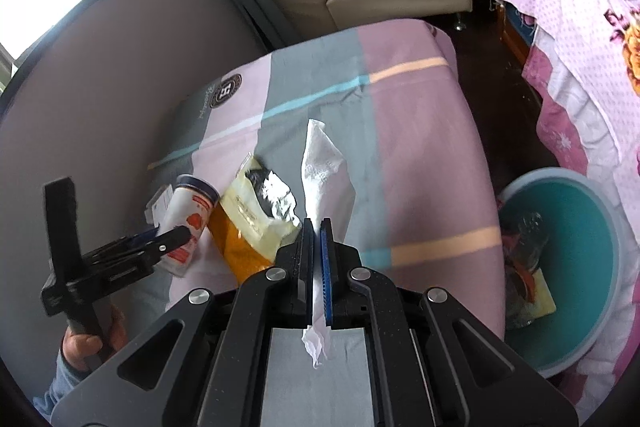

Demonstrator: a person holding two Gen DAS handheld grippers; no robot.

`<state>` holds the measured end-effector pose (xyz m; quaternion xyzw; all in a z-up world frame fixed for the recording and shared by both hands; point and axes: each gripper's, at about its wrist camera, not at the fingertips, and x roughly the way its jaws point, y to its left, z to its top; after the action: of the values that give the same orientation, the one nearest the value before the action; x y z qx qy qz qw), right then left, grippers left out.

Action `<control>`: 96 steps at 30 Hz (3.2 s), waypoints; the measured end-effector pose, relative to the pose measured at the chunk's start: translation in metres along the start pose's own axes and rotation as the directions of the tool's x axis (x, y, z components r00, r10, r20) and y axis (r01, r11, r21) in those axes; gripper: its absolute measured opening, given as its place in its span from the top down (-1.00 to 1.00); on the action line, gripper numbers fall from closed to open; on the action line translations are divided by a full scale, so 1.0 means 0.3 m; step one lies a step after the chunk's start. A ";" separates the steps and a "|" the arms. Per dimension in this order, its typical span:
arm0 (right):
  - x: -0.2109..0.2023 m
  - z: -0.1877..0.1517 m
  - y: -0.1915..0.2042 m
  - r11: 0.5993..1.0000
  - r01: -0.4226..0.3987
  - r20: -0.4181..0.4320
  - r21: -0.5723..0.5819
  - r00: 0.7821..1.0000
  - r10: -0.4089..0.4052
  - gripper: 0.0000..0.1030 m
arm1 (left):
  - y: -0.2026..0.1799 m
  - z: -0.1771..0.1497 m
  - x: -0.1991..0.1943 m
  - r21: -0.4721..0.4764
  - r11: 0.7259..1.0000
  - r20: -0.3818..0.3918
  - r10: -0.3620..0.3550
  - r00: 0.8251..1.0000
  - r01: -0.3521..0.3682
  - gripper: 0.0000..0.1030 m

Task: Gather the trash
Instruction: 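Grasp the white-and-blue paper cup with the left tool, then carry the cup and tissue over the teal bin and release both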

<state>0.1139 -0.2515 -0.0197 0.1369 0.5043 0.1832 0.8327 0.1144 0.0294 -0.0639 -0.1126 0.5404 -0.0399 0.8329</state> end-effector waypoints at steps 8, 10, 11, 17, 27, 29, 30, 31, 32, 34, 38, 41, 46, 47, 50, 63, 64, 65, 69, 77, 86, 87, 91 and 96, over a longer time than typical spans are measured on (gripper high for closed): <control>0.009 -0.028 0.003 1.000 0.000 -0.013 0.010 1.000 0.000 0.93 | 0.000 0.017 0.059 0.012 0.999 -0.023 0.038 0.999 -0.038 0.02; 0.010 -0.029 0.008 1.000 0.001 -0.012 0.009 1.000 -0.001 0.93 | -0.005 0.008 0.054 0.018 0.998 -0.011 0.063 0.998 -0.063 0.02; 0.009 -0.029 0.011 1.000 0.000 -0.010 0.008 1.000 0.000 0.93 | -0.008 0.007 0.043 0.018 0.997 0.000 0.070 0.998 -0.070 0.03; -0.023 -0.031 0.012 1.000 -0.013 0.018 0.007 1.000 0.013 0.93 | -0.039 -0.001 -0.089 0.031 0.997 0.090 0.063 0.994 -0.066 0.03; -0.175 -0.047 -0.062 0.999 -0.014 0.124 0.052 0.992 0.007 0.93 | -0.304 -0.040 -0.174 0.192 0.981 0.110 -0.043 0.993 0.021 0.02; -0.219 -0.058 -0.101 0.997 -0.002 0.148 0.073 0.989 -0.009 0.93 | -0.378 -0.048 -0.159 0.231 0.972 0.097 -0.065 0.993 0.041 0.02; -0.235 -0.063 -0.116 0.997 0.003 0.157 0.080 0.988 -0.016 0.93 | -0.420 -0.053 -0.148 0.250 0.967 0.088 -0.079 0.993 0.055 0.02; -0.260 -0.071 -0.138 0.996 0.012 0.171 0.091 0.985 -0.027 0.93 | -0.466 -0.059 -0.134 0.272 0.960 0.076 -0.093 0.993 0.069 0.02; -0.283 -0.080 -0.161 0.995 0.018 0.183 0.102 0.983 -0.036 0.93 | -0.495 -0.062 -0.122 0.286 0.955 0.068 -0.102 0.992 0.079 0.02; -0.323 -0.094 -0.206 0.992 0.027 0.205 0.127 0.977 -0.053 0.93 | -0.570 -0.072 -0.093 0.316 0.943 0.040 -0.126 0.991 0.108 0.02; -0.401 -0.134 -0.314 0.981 0.049 0.246 0.186 0.965 -0.095 0.93 | -0.737 -0.104 -0.035 0.380 0.910 -0.020 -0.168 0.986 0.163 0.02; -0.453 -0.166 -0.398 0.970 0.062 0.265 0.235 0.956 -0.125 0.93 | -0.834 -0.124 -0.001 0.414 0.891 -0.049 -0.181 0.982 0.185 0.02; -0.506 -0.205 -0.496 0.956 0.076 0.273 0.284 0.949 -0.157 0.93 | -0.967 -0.153 0.046 0.458 0.865 -0.086 -0.186 0.979 0.205 0.02; -0.514 -0.212 -0.520 0.953 0.079 0.273 0.294 0.948 -0.163 0.93 | -0.987 -0.158 0.057 0.464 0.861 -0.095 -0.186 0.978 0.209 0.02; -0.536 -0.225 -0.580 0.944 0.084 0.274 0.318 0.945 -0.177 0.93 | -1.032 -0.168 0.087 0.476 0.853 -0.115 -0.182 0.977 0.215 0.02; -0.521 -0.237 -0.699 0.925 0.087 0.263 0.369 0.945 -0.194 0.93 | -1.136 -0.179 0.183 0.498 0.834 -0.169 -0.178 0.970 0.239 -0.02; -0.520 -0.236 -0.704 0.925 0.088 0.261 0.371 0.946 -0.194 0.93 | -1.137 -0.179 0.189 0.495 0.833 -0.176 -0.181 0.968 0.246 -0.16; -0.517 -0.235 -0.707 0.924 0.089 0.259 0.373 0.946 -0.195 0.93 | -1.134 -0.178 0.191 0.493 0.835 -0.175 -0.182 0.968 0.246 -0.35; -0.504 -0.229 -0.710 0.923 0.094 0.251 0.373 0.948 -0.197 0.93 | -1.114 -0.171 0.192 0.477 0.849 -0.155 -0.174 0.972 0.228 -0.54; -0.476 -0.211 -0.691 0.926 0.099 0.236 0.365 0.952 -0.195 0.93 | -1.039 -0.159 0.187 0.440 0.873 -0.150 -0.161 0.976 0.211 -0.77; -0.439 -0.188 -0.660 0.929 0.114 0.208 0.352 0.958 -0.196 0.93 | -0.961 -0.156 0.191 0.392 0.895 -0.169 -0.156 0.973 0.212 -0.78; -0.432 -0.185 -0.656 0.929 0.117 0.202 0.351 0.959 -0.197 0.93 | -0.953 -0.156 0.190 0.389 0.896 -0.170 -0.157 0.973 0.213 -0.78; -0.408 -0.175 -0.649 0.927 0.129 0.181 0.353 0.962 -0.203 0.90 | -0.928 -0.155 0.185 0.381 0.900 -0.168 -0.158 0.973 0.212 -0.78; -0.378 -0.164 -0.638 0.922 0.145 0.158 0.358 0.964 -0.213 0.87 | -0.895 -0.147 0.186 0.362 0.907 -0.173 -0.162 0.972 0.216 -0.78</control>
<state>0.0539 -0.4711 -0.0314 0.2504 0.4551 0.0009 0.8545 0.1121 -0.2482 -0.0689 0.0012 0.5655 -0.2317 0.7915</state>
